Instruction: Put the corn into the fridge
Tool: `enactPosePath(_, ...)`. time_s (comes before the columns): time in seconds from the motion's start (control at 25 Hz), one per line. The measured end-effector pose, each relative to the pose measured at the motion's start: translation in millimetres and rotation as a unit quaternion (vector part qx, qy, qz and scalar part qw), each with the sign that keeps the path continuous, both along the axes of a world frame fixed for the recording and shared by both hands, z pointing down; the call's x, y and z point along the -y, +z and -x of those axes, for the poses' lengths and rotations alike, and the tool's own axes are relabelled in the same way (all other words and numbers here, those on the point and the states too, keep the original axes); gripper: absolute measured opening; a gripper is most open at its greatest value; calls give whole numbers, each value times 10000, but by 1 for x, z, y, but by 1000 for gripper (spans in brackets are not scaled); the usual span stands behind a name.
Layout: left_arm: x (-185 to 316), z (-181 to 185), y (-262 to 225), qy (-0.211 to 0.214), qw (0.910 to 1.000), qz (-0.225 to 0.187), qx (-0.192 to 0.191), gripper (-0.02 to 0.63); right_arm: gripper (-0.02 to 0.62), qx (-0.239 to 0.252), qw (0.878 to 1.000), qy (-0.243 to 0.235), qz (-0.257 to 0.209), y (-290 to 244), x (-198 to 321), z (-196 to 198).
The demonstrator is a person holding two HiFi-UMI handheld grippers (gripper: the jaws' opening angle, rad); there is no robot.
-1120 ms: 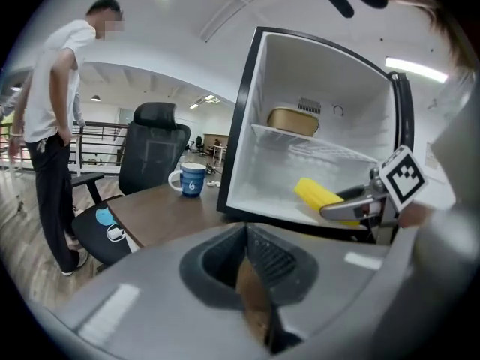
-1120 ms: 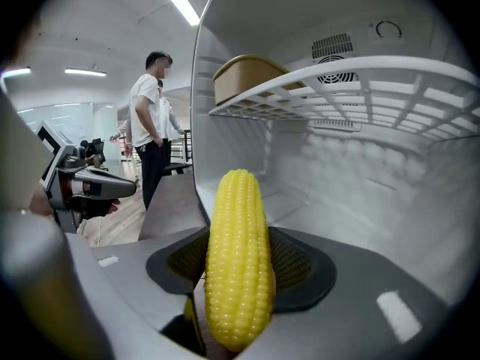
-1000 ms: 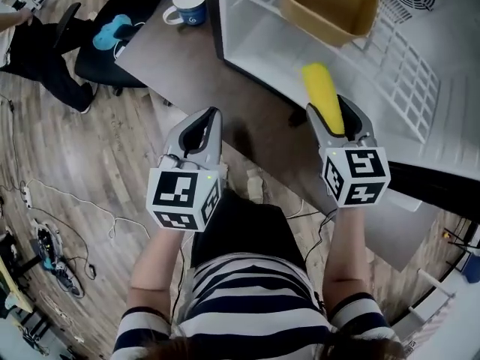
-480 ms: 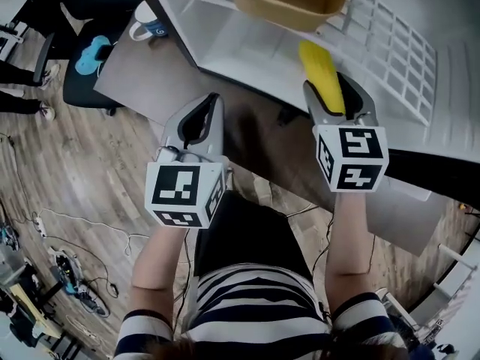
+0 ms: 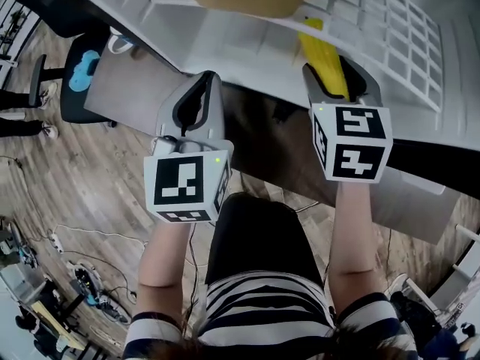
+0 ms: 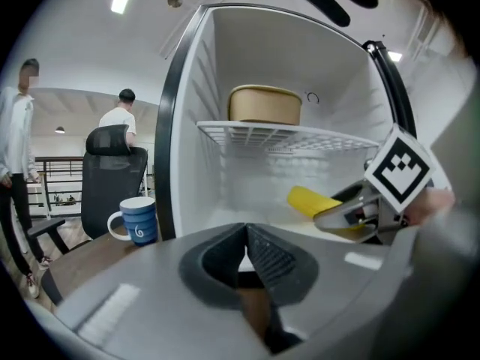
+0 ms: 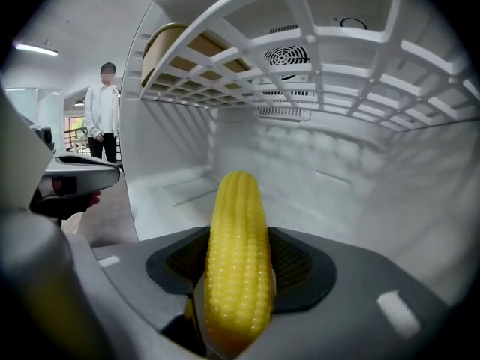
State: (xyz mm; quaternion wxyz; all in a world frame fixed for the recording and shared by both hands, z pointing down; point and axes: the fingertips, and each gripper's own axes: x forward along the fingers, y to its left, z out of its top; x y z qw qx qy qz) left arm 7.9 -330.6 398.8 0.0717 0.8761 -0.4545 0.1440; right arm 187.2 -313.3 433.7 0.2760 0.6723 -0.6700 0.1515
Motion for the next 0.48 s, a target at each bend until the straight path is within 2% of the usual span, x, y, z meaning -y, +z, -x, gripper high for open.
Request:
enactPosePath(0.2,12,-6,7,7,10000,-32,84,0,244,-117,9994,251,212,7,9,-1)
enactPosePath(0.48,13,-5,8,38,10000,23,32,0,245,-151,9991,344,213,3,6,-2)
